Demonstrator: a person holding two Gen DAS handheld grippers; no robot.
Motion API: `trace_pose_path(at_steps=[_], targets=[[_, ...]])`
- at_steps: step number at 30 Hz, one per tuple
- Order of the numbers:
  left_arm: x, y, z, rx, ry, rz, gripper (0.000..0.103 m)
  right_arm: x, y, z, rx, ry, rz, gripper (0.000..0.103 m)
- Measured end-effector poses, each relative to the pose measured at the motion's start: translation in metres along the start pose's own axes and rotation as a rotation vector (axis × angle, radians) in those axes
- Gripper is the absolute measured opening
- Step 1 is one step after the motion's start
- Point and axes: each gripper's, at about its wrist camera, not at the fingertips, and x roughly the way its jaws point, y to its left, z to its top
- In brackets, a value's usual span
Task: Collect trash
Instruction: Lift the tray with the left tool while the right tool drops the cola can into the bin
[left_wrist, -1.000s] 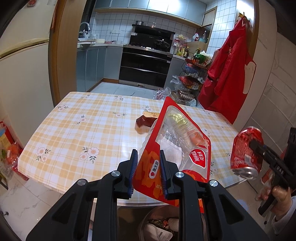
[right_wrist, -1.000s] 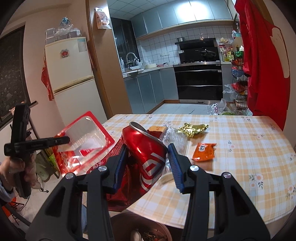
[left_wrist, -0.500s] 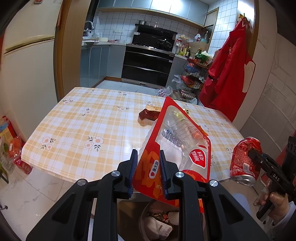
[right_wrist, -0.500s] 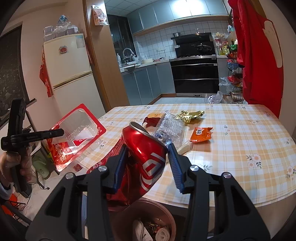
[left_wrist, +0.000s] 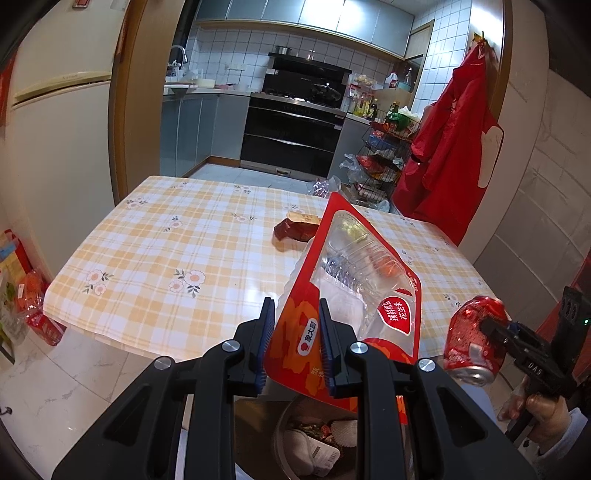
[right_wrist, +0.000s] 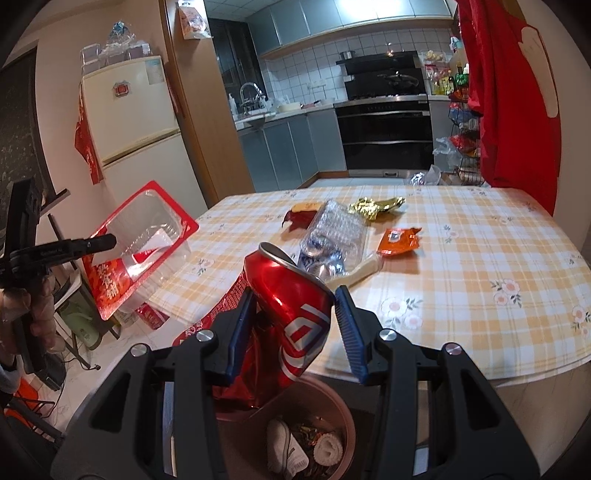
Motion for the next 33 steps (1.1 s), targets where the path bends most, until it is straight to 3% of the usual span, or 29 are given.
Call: trace_pose_path(at_steps=[8, 13, 17, 22, 24, 33], targets=[[0.008, 0.002, -0.008, -0.014, 0.027, 0.005, 0.022, 0.02, 0.006, -0.018, -0.001, 0.091, 0.038, 0.047], [0.011, 0.003, -0.011, -0.02, 0.036, 0.004, 0.022, 0.03, 0.014, -0.026, 0.0, 0.141, 0.072, 0.056], [0.012, 0.002, -0.012, -0.019, 0.041, 0.0, 0.022, 0.03, 0.017, -0.025, -0.004, 0.138, 0.069, 0.064], [0.014, -0.002, -0.014, -0.01, 0.048, -0.008, 0.022, 0.022, 0.009, -0.017, 0.005, 0.09, 0.013, 0.089], [0.015, -0.004, -0.013, -0.004, 0.051, -0.01, 0.022, 0.018, 0.004, -0.012, 0.01, 0.07, -0.013, 0.094], [0.021, -0.015, -0.013, 0.027, 0.063, -0.015, 0.022, -0.005, -0.027, 0.005, 0.051, -0.004, -0.131, 0.097]])
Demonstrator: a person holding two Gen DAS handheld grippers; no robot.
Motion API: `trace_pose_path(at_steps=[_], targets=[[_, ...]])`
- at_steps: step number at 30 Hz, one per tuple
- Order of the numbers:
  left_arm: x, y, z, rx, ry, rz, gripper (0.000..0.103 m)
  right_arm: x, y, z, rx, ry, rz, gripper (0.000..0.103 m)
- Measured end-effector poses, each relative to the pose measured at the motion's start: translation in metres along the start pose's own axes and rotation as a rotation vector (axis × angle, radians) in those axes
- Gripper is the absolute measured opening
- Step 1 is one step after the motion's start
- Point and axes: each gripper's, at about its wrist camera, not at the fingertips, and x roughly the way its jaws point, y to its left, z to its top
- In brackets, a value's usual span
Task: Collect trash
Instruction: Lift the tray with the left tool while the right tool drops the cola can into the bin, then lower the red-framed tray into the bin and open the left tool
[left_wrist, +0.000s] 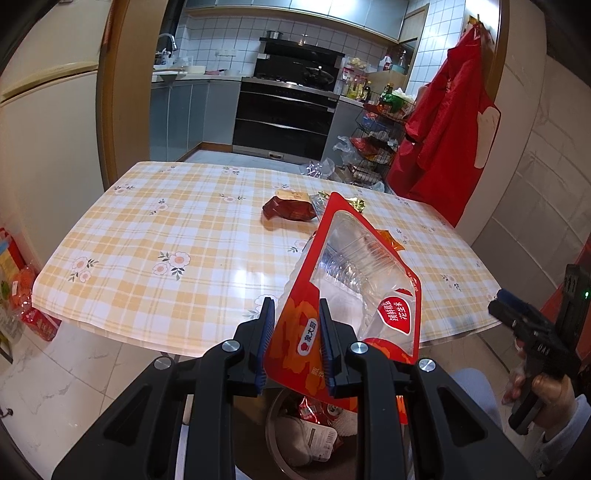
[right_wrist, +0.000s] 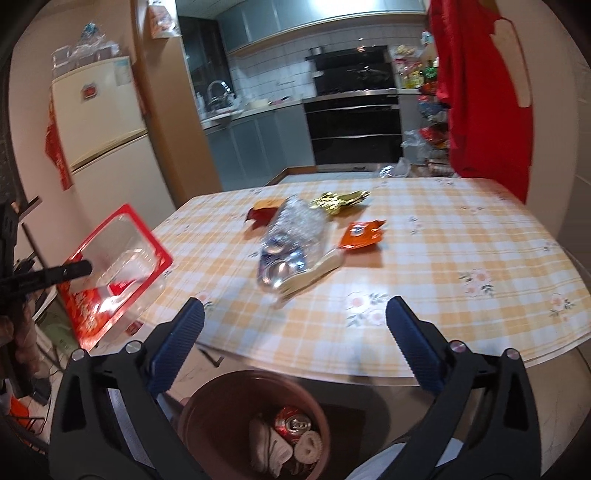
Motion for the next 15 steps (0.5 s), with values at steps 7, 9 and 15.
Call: trace_pose_path(at_steps=[7, 9, 15], targets=[[0.011, -0.011, -0.005, 0.028, 0.034, -0.003, 0.023, -0.008, -0.019, 0.002, 0.038, -0.018, -0.036, 0.097], [0.014, -0.014, -0.008, 0.034, 0.046, -0.007, 0.023, -0.008, -0.021, 0.001, 0.045, -0.017, -0.04, 0.097], [0.023, -0.026, -0.015, 0.051, 0.074, -0.036, 0.023, -0.008, -0.024, 0.001, 0.055, -0.015, -0.046, 0.097]])
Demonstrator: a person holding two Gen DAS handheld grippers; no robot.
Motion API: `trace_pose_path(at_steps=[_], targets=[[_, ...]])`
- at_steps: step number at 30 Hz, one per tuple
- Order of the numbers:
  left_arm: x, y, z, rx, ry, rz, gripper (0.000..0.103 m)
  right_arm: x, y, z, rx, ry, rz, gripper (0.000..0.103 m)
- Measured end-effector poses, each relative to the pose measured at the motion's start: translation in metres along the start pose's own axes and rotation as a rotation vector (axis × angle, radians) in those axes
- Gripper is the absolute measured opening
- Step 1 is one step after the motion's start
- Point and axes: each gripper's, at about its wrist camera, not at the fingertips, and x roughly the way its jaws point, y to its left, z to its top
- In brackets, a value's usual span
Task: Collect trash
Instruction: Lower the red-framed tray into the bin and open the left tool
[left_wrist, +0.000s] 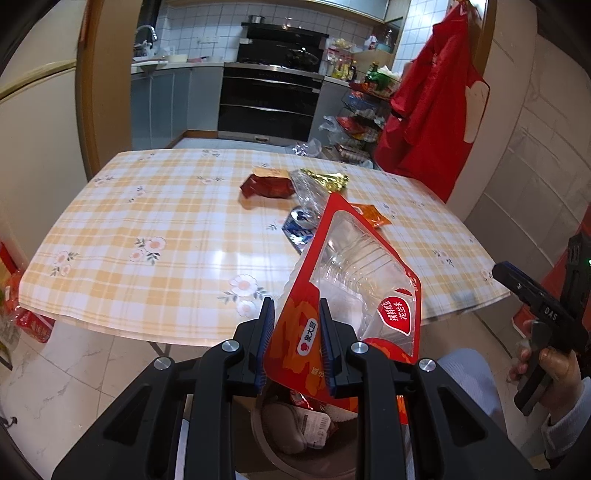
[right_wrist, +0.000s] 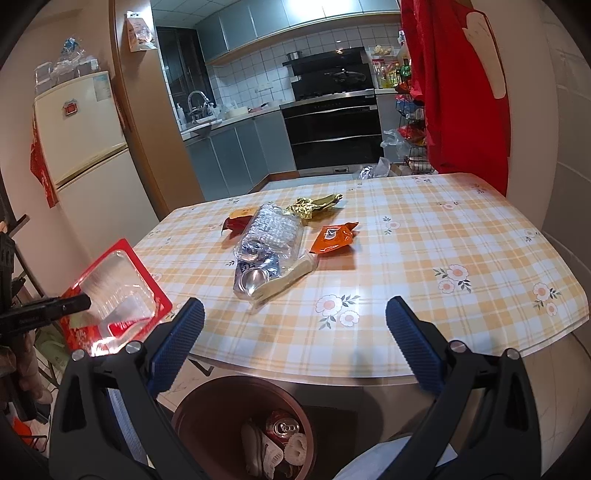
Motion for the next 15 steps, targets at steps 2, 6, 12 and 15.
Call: trace_pose_path(at_steps=[2, 6, 12, 15], targets=[[0.002, -0.004, -0.001, 0.004, 0.008, -0.009, 0.023, 0.0, -0.001, 0.0, 0.003, 0.001, -0.002, 0.097], [0.007, -0.013, -0.005, 0.018, 0.029, -0.038, 0.023, 0.001, -0.004, -0.001, 0.009, 0.003, -0.006, 0.097], [0.024, -0.02, -0.013, -0.044, 0.085, -0.146, 0.048, 0.003, -0.006, -0.003, 0.018, 0.011, -0.005, 0.097], [0.03, -0.022, -0.016, -0.053, 0.096, -0.139, 0.06, 0.003, -0.006, -0.004, 0.016, 0.012, -0.007, 0.097]])
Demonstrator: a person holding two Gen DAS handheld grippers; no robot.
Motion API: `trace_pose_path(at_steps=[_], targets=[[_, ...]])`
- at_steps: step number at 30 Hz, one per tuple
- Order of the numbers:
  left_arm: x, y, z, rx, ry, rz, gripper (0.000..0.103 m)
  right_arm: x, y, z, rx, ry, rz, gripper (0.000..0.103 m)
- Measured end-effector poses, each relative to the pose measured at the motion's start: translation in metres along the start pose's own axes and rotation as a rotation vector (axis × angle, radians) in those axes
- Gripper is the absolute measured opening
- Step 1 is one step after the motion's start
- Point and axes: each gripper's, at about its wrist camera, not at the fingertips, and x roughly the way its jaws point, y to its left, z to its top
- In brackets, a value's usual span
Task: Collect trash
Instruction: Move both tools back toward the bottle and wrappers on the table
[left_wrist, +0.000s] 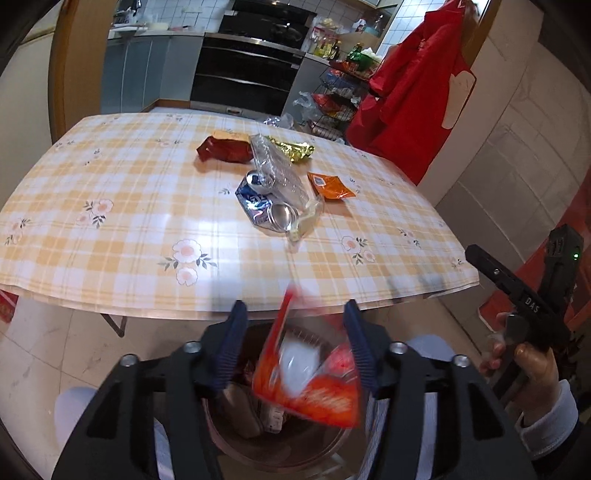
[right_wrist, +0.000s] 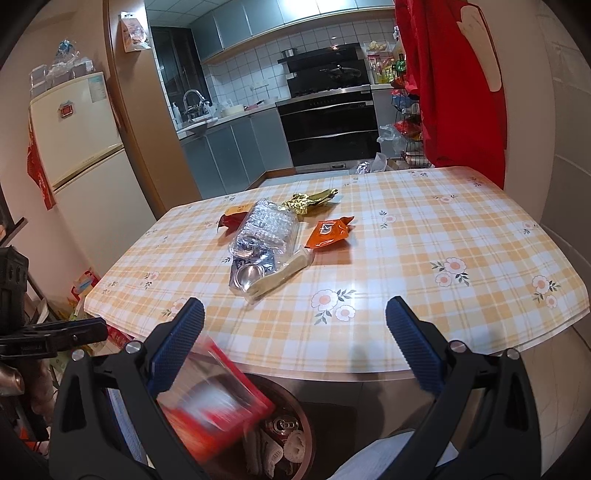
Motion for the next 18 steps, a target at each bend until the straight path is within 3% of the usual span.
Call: trace_pose_path(at_steps=[4, 9, 18], targets=[[-0.003, 0.004, 0.002, 0.001, -0.023, 0.042, 0.077, 0.0, -0.005, -0.001, 0.01, 0.002, -0.007, 0.097], [-0.004, 0.016, 0.007, -0.023, -0.037, 0.097, 0.088, 0.004, -0.01, -0.006, 0.021, 0.013, -0.015, 0.097], [0.003, 0.04, 0.021, -0.069, -0.033, 0.16, 0.092, 0.016, -0.023, -0.013, 0.036, 0.044, -0.051, 0.097]])
